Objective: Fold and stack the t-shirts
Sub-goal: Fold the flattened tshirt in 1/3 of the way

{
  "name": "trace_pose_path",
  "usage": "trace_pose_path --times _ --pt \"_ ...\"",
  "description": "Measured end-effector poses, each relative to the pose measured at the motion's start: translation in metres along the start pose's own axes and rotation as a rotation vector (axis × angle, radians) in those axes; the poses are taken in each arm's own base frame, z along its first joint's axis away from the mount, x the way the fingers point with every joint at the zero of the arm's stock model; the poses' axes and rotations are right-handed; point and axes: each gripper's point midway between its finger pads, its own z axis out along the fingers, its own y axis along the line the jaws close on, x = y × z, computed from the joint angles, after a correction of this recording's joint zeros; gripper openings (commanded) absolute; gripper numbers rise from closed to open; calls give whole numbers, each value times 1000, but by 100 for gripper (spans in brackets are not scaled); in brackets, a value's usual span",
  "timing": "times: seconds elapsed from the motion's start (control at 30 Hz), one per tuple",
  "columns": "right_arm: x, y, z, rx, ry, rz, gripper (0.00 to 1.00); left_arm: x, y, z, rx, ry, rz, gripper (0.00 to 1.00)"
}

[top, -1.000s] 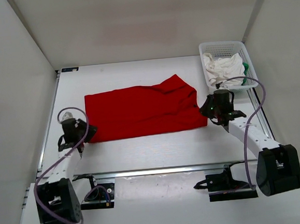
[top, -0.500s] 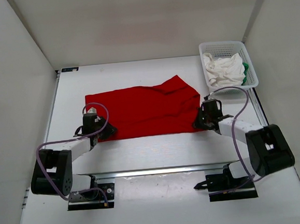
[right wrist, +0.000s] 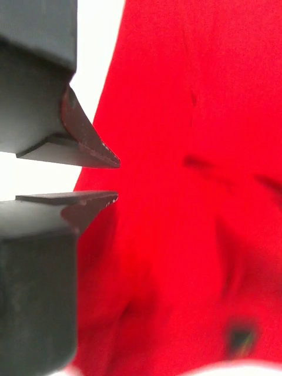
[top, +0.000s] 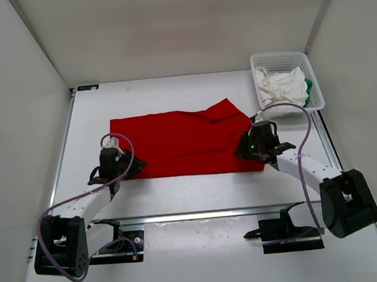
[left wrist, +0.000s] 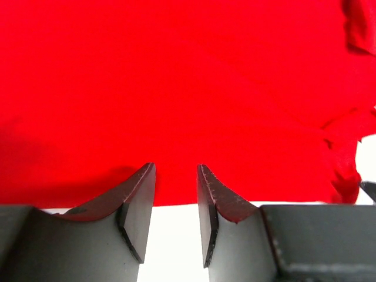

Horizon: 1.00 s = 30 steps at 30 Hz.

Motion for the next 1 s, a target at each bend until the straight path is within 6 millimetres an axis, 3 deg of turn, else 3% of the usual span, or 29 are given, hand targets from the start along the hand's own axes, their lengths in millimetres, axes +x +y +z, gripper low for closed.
trace_pose_path --times 0.1,0.2,0.4,0.6,0.8,1.0 --pt "-5 24 12 -77 5 -32 20 -1 -18 -3 41 -16 47 46" --pt "-3 27 30 -95 38 -23 22 4 -26 -6 63 -11 70 46" --pt "-6 32 58 -128 81 9 28 7 -23 -11 69 -24 73 46" --pt "-18 41 67 -154 59 10 27 8 -21 -15 75 -38 72 46" --pt "-12 39 73 -143 76 25 28 4 -14 -16 57 -48 58 47" --pt "-12 40 74 -141 74 20 7 6 -15 -15 61 -39 60 47"
